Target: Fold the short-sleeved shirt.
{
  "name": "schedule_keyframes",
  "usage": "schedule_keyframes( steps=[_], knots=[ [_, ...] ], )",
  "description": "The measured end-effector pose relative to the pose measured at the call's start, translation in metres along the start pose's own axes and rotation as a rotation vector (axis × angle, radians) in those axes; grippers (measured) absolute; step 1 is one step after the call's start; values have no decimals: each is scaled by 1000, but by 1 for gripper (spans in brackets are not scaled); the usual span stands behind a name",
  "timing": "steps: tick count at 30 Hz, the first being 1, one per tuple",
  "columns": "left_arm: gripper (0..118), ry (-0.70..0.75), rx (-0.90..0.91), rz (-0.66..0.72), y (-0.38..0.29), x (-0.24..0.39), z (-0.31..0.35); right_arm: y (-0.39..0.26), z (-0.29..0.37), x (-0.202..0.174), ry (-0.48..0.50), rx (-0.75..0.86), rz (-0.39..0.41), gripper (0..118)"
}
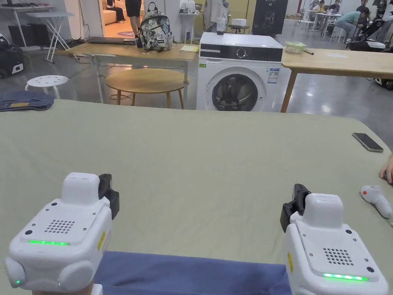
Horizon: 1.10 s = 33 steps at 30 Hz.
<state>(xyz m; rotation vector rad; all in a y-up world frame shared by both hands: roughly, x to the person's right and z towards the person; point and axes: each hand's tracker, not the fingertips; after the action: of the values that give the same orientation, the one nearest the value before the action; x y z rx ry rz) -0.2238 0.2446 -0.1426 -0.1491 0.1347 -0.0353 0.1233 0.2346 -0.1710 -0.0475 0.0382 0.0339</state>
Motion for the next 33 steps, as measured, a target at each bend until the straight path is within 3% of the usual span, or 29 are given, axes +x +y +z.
schedule_keyframes(
  steps=[8, 22, 24, 26, 29, 31, 33],
  knots=[
    [0, -3, -31, 14, -1, -21, 4, 3, -5, -11, 16, -13, -19, 0],
    [0, -351, -678, 366, -71, -184, -30, -13, -17, -20, 75, -82, 31, 0],
    [1, -412, -747, 477, -85, -201, -37, -15, -19, -21, 81, -93, 29, 0],
    [16, -457, -789, 576, -97, -213, -41, -17, -20, -22, 84, -102, 29, 0],
    [48, -490, -850, 672, -110, -222, -45, -19, -21, -22, 89, -111, 35, 0],
    [78, -533, -893, 732, -120, -225, -49, -21, -22, -22, 89, -118, 39, 0],
    [86, -557, -940, 775, -134, -227, -56, -22, -22, -20, 91, -124, 40, 0]
  ],
)
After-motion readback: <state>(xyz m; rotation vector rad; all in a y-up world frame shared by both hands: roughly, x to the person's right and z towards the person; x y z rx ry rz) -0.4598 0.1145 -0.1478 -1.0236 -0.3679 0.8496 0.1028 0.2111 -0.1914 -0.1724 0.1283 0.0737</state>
